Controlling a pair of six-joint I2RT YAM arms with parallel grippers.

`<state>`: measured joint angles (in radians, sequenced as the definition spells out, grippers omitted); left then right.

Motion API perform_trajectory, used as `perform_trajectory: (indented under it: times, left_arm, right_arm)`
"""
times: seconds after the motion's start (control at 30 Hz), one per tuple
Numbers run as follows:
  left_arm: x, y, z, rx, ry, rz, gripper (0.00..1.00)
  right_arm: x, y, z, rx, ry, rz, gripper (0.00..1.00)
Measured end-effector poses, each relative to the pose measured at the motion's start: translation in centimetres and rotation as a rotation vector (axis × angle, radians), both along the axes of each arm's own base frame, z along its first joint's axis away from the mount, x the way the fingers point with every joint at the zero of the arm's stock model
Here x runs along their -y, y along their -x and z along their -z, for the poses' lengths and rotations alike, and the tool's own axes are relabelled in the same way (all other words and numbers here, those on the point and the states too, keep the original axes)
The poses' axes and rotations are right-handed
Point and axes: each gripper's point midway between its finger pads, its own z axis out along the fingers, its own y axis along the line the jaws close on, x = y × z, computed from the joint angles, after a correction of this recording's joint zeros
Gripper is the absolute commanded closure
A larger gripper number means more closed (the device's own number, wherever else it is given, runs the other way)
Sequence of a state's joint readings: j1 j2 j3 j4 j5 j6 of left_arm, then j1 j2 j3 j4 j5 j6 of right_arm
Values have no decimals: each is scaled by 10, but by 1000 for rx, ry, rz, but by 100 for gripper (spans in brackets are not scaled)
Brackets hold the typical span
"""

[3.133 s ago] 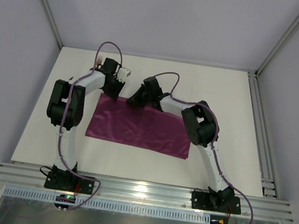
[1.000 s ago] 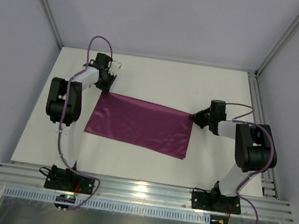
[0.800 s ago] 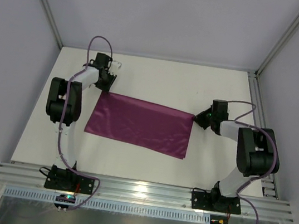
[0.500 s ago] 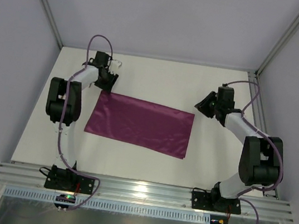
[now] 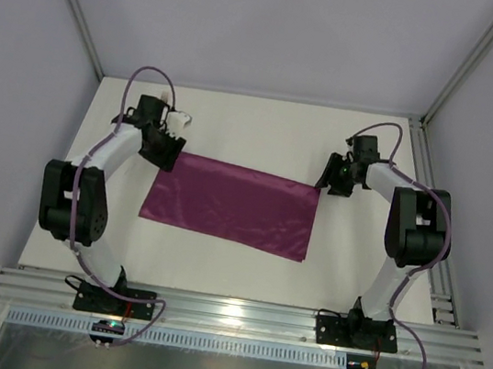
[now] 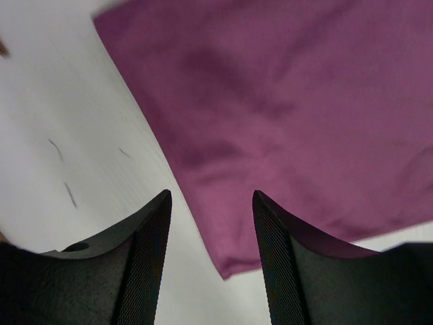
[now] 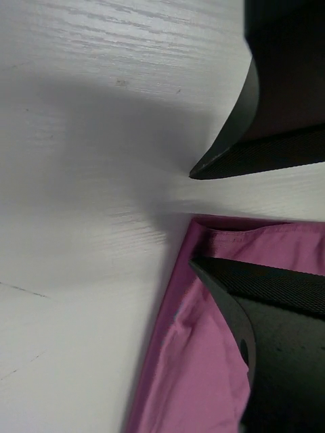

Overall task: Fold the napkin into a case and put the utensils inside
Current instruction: Fold and flatten the napkin at the center of the board.

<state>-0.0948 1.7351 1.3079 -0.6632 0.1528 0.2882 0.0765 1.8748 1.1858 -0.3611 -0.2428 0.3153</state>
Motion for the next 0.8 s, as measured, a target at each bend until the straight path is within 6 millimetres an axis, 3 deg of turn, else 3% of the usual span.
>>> perform_trajectory:
  times: [0.1,0.2,0.4,0.57,0.8]
  left_arm:
    - [-6,43,15,-82,-7,17,46]
    - [-14,80,37,-184,-28,26,49]
    - [-28,134,70,-343,-68,37,52]
    - [-34,142,65,-335,-92,35,52]
    - [-39,150,54,-316,-120,45,52]
  right_arm:
    - [-6,-1,0,-1,-25,-48,50]
    - [-13,-3,2,-3,-55,-79,60]
    - [-20,2,5,-18,-91,-108,82]
    - [-26,11,9,-29,-132,-116,94]
    - [-25,45,10,-56,-157,-75,96]
